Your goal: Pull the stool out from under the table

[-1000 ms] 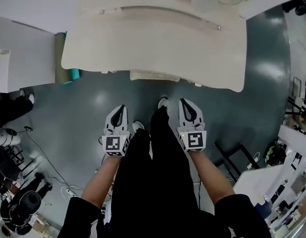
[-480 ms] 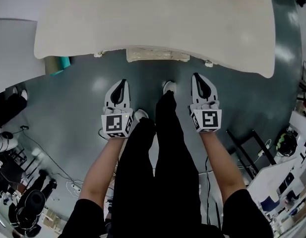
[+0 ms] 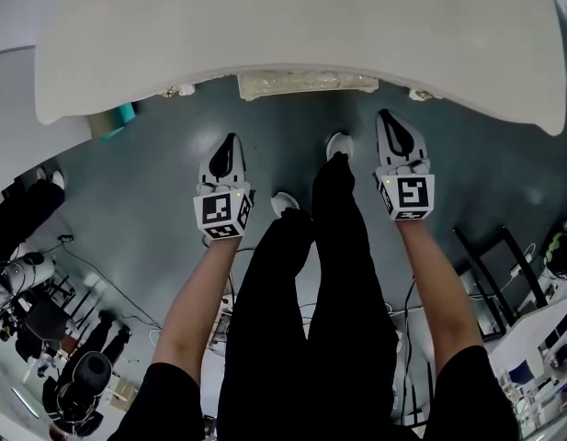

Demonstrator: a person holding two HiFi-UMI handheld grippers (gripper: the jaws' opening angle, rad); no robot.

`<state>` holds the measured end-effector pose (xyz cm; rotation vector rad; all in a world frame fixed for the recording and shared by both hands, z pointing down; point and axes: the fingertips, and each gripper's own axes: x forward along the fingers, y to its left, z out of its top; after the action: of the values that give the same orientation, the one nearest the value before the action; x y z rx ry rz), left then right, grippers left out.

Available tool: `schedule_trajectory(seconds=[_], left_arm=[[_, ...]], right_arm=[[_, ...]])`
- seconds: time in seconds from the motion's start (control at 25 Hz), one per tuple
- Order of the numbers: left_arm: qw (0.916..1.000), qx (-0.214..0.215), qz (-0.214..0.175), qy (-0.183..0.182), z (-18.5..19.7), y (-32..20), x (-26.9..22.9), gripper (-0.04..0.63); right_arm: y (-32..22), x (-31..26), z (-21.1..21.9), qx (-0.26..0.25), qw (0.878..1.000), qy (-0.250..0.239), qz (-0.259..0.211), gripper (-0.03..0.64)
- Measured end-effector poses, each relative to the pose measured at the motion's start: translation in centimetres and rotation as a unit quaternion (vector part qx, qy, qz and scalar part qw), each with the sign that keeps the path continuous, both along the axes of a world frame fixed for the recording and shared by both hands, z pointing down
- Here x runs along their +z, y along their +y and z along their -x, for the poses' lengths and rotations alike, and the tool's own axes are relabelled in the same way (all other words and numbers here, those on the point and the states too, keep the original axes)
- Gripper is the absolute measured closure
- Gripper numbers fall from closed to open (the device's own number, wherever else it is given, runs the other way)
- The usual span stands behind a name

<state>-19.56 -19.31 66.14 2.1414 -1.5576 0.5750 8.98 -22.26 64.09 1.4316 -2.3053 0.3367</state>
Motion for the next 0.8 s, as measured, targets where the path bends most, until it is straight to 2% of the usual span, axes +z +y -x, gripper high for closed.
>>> schedule_trajectory(seconds=[0.12,0.28,0.4,0.6,0.8], left_arm=[[0.9997,-0.021,0.008,0.010,0.0,-0.2,1.9,0.580],[0.9983,-0.049,0.010,0.031,-1.2,0.2,1.9,0.578],[0.9988,-0.035,0.004,0.033,-2.5,-0.1,2.5,0.580],[0.9997,-0.020,0.002,0.016,-2.8,-0.8,5.1,0.577],[0.9997,-0.002,0.013,0.021,-3.1,-0.9,7.7,0.478]], right_arm=[[0.0,2.1,-1.0,0.003,1.000,0.002,0.008,0.597],[0.7,2.5,-3.3,-0.007,1.000,0.012,0.002,0.597],[0.5,3.6,-4.7,-0.004,1.000,0.017,0.003,0.597],[-0.8,7.2,-6.3,0.016,0.999,0.033,0.009,0.597],[-1.7,10.2,-6.7,0.005,0.998,0.059,0.022,0.574]])
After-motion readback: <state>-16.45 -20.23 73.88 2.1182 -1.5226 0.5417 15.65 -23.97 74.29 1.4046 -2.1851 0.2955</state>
